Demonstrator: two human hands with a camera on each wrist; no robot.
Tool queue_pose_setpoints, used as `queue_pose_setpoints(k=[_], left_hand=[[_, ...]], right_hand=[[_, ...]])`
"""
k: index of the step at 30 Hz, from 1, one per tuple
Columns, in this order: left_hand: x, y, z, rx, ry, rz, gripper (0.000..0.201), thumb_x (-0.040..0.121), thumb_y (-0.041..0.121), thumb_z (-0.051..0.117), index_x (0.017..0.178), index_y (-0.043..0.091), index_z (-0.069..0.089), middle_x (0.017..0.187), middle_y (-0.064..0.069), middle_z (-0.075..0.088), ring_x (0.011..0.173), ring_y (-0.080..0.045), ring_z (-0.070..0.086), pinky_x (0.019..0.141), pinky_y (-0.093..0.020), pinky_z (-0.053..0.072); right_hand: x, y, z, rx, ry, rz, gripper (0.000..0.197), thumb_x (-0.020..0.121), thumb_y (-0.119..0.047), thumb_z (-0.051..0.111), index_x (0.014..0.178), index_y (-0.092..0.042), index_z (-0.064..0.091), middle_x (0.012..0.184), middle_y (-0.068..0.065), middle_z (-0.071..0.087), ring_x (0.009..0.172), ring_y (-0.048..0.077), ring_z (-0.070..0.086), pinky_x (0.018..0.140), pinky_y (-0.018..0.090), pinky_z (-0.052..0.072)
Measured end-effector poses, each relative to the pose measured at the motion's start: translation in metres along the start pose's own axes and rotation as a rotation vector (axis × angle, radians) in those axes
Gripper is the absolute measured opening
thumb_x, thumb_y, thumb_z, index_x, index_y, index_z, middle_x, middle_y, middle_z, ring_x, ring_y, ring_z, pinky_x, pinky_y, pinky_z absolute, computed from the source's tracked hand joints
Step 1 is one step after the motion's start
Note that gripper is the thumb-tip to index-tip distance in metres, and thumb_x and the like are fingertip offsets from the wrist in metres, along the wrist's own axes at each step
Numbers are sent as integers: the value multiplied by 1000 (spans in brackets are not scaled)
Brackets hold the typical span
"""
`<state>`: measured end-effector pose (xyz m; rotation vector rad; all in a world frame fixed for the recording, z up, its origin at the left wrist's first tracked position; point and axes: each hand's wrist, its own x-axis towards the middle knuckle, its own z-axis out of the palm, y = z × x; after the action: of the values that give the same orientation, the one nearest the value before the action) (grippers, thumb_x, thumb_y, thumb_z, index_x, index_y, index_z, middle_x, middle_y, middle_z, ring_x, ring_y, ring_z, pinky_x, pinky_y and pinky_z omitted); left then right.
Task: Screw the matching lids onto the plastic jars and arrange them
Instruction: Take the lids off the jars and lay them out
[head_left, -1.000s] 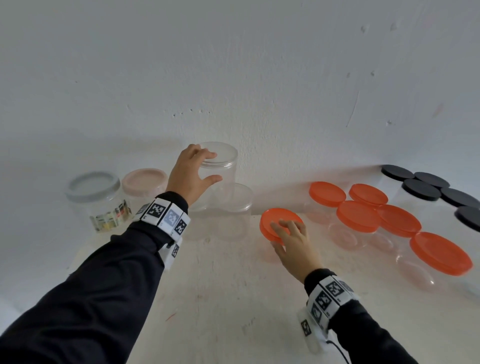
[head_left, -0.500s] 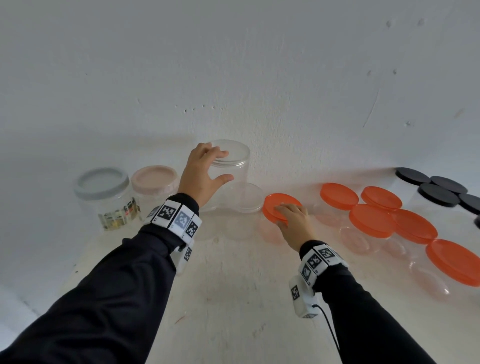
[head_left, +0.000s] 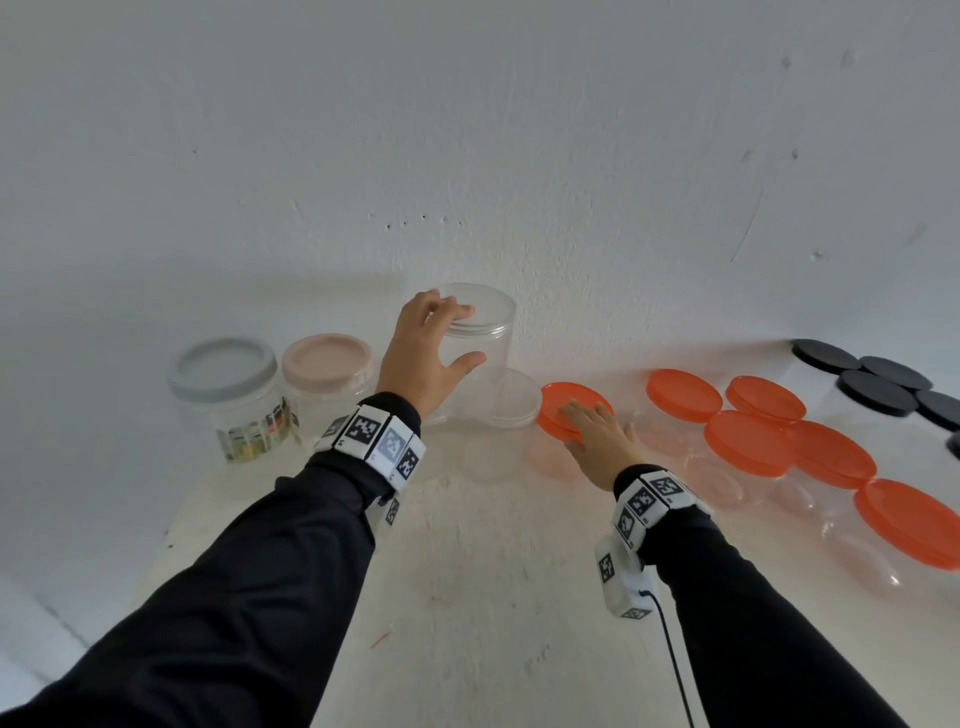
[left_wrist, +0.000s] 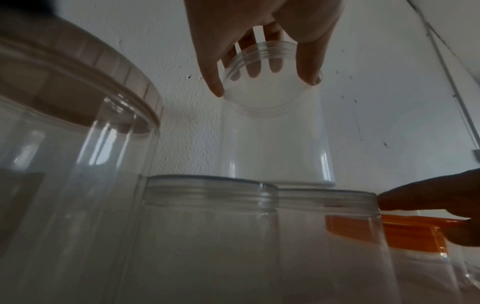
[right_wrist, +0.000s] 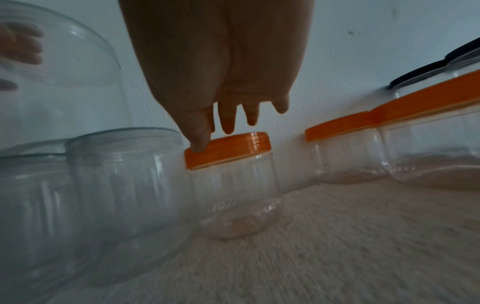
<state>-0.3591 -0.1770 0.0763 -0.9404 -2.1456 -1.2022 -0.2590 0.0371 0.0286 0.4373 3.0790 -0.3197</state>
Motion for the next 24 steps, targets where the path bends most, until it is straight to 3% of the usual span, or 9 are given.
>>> queue_pose_setpoints(k=[3, 9, 12, 15, 20, 24], left_hand=[[2, -2, -3, 9, -18, 20, 46, 74, 19, 76, 115, 6, 59, 117, -14, 50, 124, -28, 41, 94, -29, 35], [3, -3, -10, 49, -15, 113, 53, 71, 36, 66, 114, 6, 59, 121, -12, 52, 117, -22, 45, 94, -33, 36], [4, 4, -11, 75, 19, 163, 54, 75, 38, 62, 117, 5, 56, 126, -14, 51, 122, -28, 42, 101, -37, 33], [5, 18, -10, 69, 61, 239, 45, 80, 31, 56, 117, 5, 55, 126, -15, 50, 121, -25, 40, 102, -38, 34], [1, 49, -1, 14, 61, 299, 39, 81, 24, 52, 115, 4, 56, 123, -13, 51, 118, -19, 38, 101, -30, 33], [-12, 73, 25, -45, -20, 306, 39, 82, 25, 49, 113, 3, 56, 120, -11, 53, 116, -16, 39, 102, -14, 25]], right_hand=[[-11, 4, -7, 15, 62, 9, 58, 98, -23, 41, 149, -23, 13, 158, -4, 4, 145, 21, -2, 114, 51, 0], [-43, 21, -3, 45, 79, 32, 59, 96, -25, 47, 147, -18, 19, 157, 1, 12, 144, 22, 8, 116, 49, 7], [-59, 28, 1, 61, 84, 45, 59, 95, -23, 48, 147, -18, 20, 156, 1, 14, 144, 21, 8, 116, 49, 8], [-73, 35, 4, 82, 95, 69, 57, 95, -23, 48, 146, -16, 23, 156, 1, 14, 144, 21, 9, 116, 47, 9], [-91, 58, 6, 92, 169, 91, 51, 93, -24, 51, 140, -15, 34, 151, 4, 26, 139, 25, 20, 113, 40, 18], [-97, 89, 2, 73, 233, 110, 46, 92, -22, 52, 136, -13, 41, 145, 4, 34, 135, 25, 25, 110, 37, 20]])
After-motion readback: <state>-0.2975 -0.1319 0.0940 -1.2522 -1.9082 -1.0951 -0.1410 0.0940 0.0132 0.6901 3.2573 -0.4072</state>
